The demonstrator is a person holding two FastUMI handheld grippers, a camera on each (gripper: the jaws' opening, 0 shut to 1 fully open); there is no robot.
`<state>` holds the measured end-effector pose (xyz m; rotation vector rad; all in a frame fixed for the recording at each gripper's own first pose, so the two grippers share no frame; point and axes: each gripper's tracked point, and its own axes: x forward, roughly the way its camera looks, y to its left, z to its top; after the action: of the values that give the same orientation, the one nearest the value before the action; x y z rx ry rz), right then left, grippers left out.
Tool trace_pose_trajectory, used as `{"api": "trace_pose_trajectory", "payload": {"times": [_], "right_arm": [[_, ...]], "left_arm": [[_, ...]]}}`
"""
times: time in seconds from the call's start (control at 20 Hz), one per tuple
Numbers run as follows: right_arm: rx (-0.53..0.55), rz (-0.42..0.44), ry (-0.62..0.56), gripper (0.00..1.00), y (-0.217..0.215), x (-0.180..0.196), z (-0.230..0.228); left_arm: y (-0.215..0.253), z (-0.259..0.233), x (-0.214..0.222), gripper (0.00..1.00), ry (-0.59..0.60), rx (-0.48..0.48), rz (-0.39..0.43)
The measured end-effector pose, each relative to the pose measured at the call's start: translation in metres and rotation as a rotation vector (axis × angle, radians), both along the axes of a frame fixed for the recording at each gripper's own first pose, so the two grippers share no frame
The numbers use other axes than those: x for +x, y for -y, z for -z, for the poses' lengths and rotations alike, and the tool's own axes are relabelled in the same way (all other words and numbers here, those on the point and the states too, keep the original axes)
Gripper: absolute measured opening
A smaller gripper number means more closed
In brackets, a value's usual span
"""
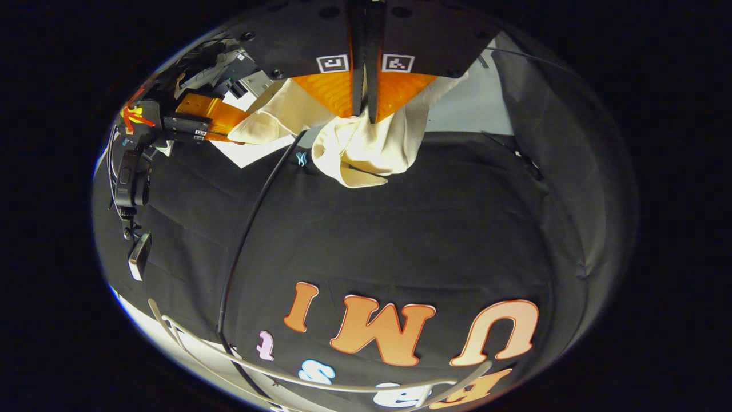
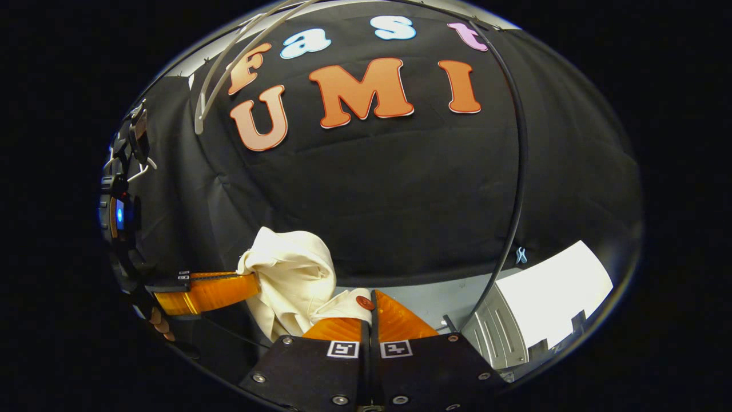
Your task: Grasp the clothes on the hanger with both hands and then place them into the laundry hamper below.
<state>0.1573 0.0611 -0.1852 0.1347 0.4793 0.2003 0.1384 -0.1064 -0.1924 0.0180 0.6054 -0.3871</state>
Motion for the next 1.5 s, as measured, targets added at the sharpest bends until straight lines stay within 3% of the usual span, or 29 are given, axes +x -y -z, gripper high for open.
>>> {"api": "trace_pose_trajectory", "payload": {"times": [0.5, 1.2, 1.25, 1.3, 1.45, 1.5], "right_arm": [[-0.043, -0.047, -0.138, 0.01, -0.022, -0.009, 0.058], [-0.075, -0.096, -0.304, 0.08, -0.04, -0.034, 0.115], [-0.077, -0.095, -0.305, 0.0, -0.04, -0.033, 0.117], [-0.081, -0.094, -0.305, 0.1, -0.039, -0.034, 0.116], [-0.097, -0.088, -0.293, 0.26, -0.034, -0.035, 0.115], [-0.105, -0.083, -0.291, 0.3, -0.031, -0.037, 0.115]], "left_arm": [[-0.021, 0.063, -0.018, 0.07, -0.217, -0.002, -0.088], [-0.05, 0.135, -0.066, 0.08, -0.467, 0.094, -0.163], [-0.051, 0.138, -0.068, 0.08, -0.482, 0.099, -0.168], [-0.054, 0.142, -0.075, 0.09, -0.504, 0.099, -0.174], [-0.054, 0.143, -0.08, 0.2, -0.527, 0.054, -0.204], [-0.057, 0.143, -0.082, 0.36, -0.529, 0.053, -0.22]]}}
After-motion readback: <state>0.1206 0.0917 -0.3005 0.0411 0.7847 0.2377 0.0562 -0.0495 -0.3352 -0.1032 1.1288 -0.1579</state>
